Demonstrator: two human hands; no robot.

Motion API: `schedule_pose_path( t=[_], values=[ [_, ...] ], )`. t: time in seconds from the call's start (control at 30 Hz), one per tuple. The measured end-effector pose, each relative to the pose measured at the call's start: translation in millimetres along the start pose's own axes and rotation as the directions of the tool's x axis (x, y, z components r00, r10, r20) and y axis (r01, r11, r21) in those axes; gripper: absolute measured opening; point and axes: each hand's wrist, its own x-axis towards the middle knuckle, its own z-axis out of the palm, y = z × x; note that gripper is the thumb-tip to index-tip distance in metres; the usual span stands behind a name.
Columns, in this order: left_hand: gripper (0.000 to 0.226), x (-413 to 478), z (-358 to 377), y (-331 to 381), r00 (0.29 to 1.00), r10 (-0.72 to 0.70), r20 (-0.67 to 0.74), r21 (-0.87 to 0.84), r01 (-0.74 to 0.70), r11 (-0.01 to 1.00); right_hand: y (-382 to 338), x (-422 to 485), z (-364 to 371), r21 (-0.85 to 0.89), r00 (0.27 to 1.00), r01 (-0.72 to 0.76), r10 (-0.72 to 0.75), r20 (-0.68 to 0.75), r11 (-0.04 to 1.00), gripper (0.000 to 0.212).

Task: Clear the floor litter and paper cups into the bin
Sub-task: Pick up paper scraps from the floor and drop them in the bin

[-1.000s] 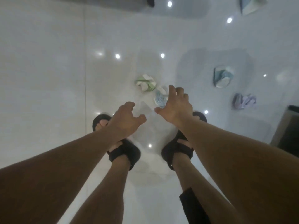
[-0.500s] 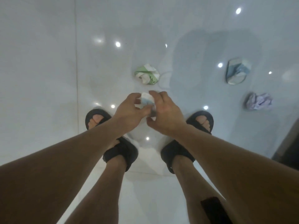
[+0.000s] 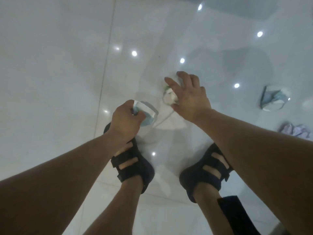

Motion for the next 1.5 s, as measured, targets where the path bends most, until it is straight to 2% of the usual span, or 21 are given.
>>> schedule_pose_path(
  t=[0.1, 0.2, 0.27, 0.57, 0.67, 0.83, 0.93, 1.0, 1.1, 1.27, 1.5],
  values=[
    [0.023, -3.0, -10.8, -7.0, 1.0, -0.021, 0.019, -0.059, 0.022, 0.998, -11.7, -2.7, 2.5, 0.047, 0.999, -0.002, 0.0, 0.054, 0.999, 0.062],
    [0.022, -17.2, -29.5, 0.7, 1.0, -0.014, 0.009, -0.097, 0.015, 0.995, -21.3, -31.3, -15.3, 0.118, 0.992, -0.052, 0.037, 0.119, 0.992, 0.062],
    [0.018, -34.9, -48.4, 13.0, 1.0, -0.014, -0.007, -0.122, 0.013, 0.992, -30.3, -54.8, -41.6, 0.12, 0.99, -0.034, 0.017, 0.141, 0.992, 0.066],
    [0.007, -177.0, -188.1, 92.9, 0.997, 0.05, -0.064, -0.116, -0.057, 0.992, -103.9, -141.2, -240.7, 0.051, 0.986, 0.055, -0.062, 0.154, 0.997, 0.071],
    [0.014, -242.4, -250.7, 110.7, 0.995, 0.04, -0.086, -0.137, -0.051, 0.989, -146.3, -170.7, -314.9, 0.067, 0.991, 0.083, -0.09, 0.102, 0.994, 0.071],
    [0.009, -350.0, -336.1, 116.6, 0.979, 0.034, -0.2, -0.095, -0.054, 0.994, -214.4, -220.3, -414.7, 0.067, 0.987, 0.152, -0.156, 0.045, 0.986, 0.069],
    [0.014, -424.6, -364.4, 107.5, 0.958, -0.03, -0.285, -0.179, -0.023, 0.984, -248.4, -258.8, -455.0, 0.039, 0.969, 0.239, -0.241, 0.06, 0.97, 0.069],
    [0.01, -476.9, -370.8, 98.8, 0.933, -0.081, -0.351, -0.258, -0.013, 0.966, -268.5, -287.4, -474.6, 0.004, 0.947, 0.311, -0.311, 0.081, 0.95, 0.069],
    [0.015, -549.8, -363.9, 81.9, 0.899, -0.159, -0.407, -0.366, -0.001, 0.931, -295.5, -328.8, -492.6, -0.055, 0.908, 0.411, -0.403, 0.112, 0.91, 0.07],
    [0.014, -646.8, -341.1, 35.2, 0.83, -0.313, -0.462, -0.551, 0.008, 0.835, -351.6, -378.1, -503.3, -0.164, 0.795, 0.604, -0.573, 0.199, 0.78, 0.069],
    [0.021, -762.0, -325.4, -68.6, 0.626, -0.55, -0.552, -0.733, -0.05, 0.678, -478.7, -452.9, -472.8, -0.263, 0.573, 0.818, -0.77, 0.281, 0.512, 0.07]
  ],
)
